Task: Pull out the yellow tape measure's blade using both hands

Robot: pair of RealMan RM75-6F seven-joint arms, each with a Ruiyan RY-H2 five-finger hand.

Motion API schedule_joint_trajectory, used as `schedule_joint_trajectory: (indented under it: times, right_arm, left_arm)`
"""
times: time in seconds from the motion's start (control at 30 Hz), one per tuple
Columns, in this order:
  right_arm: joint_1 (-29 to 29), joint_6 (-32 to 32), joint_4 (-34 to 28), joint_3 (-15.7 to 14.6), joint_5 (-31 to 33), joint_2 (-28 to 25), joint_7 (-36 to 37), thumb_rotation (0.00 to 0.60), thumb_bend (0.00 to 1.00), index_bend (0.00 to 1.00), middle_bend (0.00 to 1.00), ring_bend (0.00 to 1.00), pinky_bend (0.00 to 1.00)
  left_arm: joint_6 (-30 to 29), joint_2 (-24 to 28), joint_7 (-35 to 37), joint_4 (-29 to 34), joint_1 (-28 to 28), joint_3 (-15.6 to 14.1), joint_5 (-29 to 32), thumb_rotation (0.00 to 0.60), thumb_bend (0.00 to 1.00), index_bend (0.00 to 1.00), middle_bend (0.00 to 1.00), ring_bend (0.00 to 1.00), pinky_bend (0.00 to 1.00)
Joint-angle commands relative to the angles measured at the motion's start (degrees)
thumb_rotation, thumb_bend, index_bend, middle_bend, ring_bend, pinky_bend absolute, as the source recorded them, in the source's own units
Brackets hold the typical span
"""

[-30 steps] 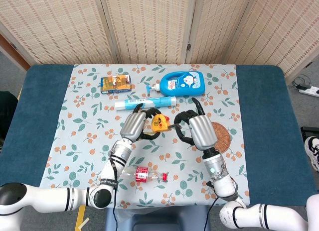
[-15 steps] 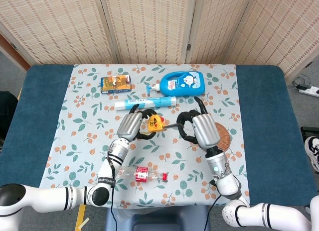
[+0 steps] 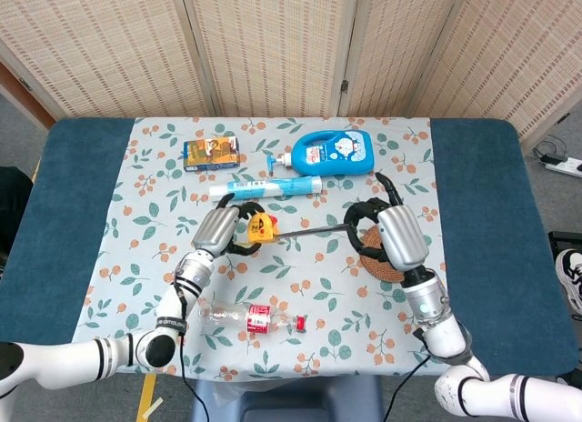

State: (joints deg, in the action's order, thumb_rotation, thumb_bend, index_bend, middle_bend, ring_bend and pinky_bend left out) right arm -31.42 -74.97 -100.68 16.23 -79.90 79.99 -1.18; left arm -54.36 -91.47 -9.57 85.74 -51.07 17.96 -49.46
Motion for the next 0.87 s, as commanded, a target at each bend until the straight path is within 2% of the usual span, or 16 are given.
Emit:
schedule_joint_trajectory:
  times: [0.03,0.23,0.47,0.87]
  right_arm:
    - [1.3,-0.9,0.5,-0.6,-2.6,-3.0,3.5,0.600,0.72,0.59,0.62,0.48,0.04]
    - [2.9,-3.7,2.8,-1.4,-7.2,-6.7,9.4,0.600,0.72,0.59,0.62,0.48,0.04]
    - [4.5,-7.1,4.9,-1.6,-9.8,-9.3,14.0,0.600,0.72,0.60,0.62,0.47,0.04]
    - [7.5,-11.2,5.6,-1.9,-10.7,-12.7,17.7,0.600,0.72,0.60,0.62,0.47,0.04]
  left_arm:
    - [2.3,1.8,2.3,-1.4,1.1,-1.4,-2.1,0.600,0.34,0.52,0.49,0.36,0.06]
    - [7.2,5.1,6.7,-2.8,2.2,-3.4,-5.9,0.600,0.34,0.52,0.49,0.36,0.06]
    - [10.8,7.2,11.2,-4.2,3.1,-4.3,-8.1,0.600,0.34,0.52,0.49,0.36,0.07]
    - [11.7,7.5,14.9,-6.7,4.1,-4.8,-10.2,0.600,0.34,0.52,0.49,0.36,0.07]
